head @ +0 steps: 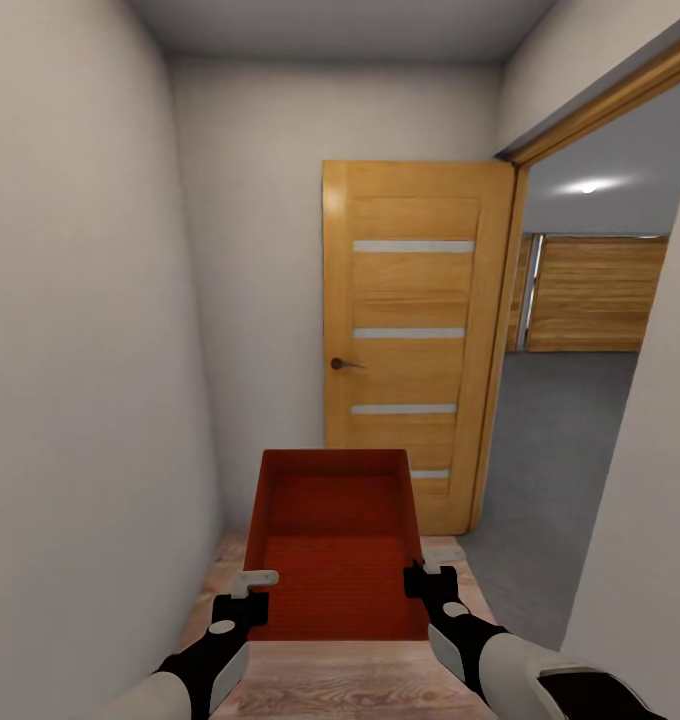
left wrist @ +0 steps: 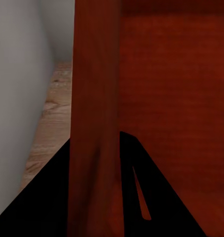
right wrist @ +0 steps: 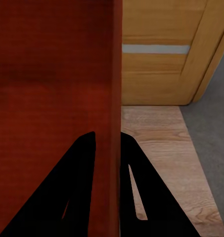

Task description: Move the two storage containers from the living room to the garage. In the garage, place one container on the floor and stack the other container on top of it (either order is fine).

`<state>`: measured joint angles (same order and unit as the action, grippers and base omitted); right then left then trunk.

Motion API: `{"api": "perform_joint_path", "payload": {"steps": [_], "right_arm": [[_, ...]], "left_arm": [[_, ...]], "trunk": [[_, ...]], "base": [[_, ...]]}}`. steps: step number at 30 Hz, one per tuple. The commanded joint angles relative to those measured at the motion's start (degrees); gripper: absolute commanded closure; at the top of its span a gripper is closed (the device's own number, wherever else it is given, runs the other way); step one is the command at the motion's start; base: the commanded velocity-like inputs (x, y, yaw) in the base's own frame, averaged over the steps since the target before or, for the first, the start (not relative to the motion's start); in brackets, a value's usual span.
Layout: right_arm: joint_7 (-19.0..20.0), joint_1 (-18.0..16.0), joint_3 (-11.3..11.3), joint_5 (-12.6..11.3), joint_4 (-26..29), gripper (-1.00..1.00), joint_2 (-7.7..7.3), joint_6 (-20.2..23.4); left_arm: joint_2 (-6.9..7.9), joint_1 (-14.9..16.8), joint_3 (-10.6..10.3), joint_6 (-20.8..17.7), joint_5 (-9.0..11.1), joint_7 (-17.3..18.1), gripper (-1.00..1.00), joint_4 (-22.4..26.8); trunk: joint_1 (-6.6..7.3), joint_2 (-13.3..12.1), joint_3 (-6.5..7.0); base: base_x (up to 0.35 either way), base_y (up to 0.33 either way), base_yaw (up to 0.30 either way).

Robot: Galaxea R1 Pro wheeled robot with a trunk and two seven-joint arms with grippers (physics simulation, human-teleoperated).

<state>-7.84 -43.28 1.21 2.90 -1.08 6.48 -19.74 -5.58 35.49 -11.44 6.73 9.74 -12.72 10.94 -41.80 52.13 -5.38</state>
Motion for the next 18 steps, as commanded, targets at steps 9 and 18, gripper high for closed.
{"api": "perform_joint_path", "payload": {"steps": [9, 18], "right_arm": [[-0.5, 0.0, -2.0, -0.7, -0.2, 1.00, -0.42, -0.3], [-0.5, 0.0, -2.0, -0.7, -0.2, 1.00, -0.42, -0.3]], "left_arm": [[0.83, 0.1, 3.4, 0.3, -0.1, -0.9, 1.00, 0.1], [0.77, 0.1, 3.4, 0.2, -0.1, -0.9, 1.00, 0.1]], "trunk": [[-0.02, 0.1, -0.09], [-0.02, 0.1, -0.09]], "base": [[0.018, 0.000, -0.178], [0.001, 0.000, -0.273]]}}
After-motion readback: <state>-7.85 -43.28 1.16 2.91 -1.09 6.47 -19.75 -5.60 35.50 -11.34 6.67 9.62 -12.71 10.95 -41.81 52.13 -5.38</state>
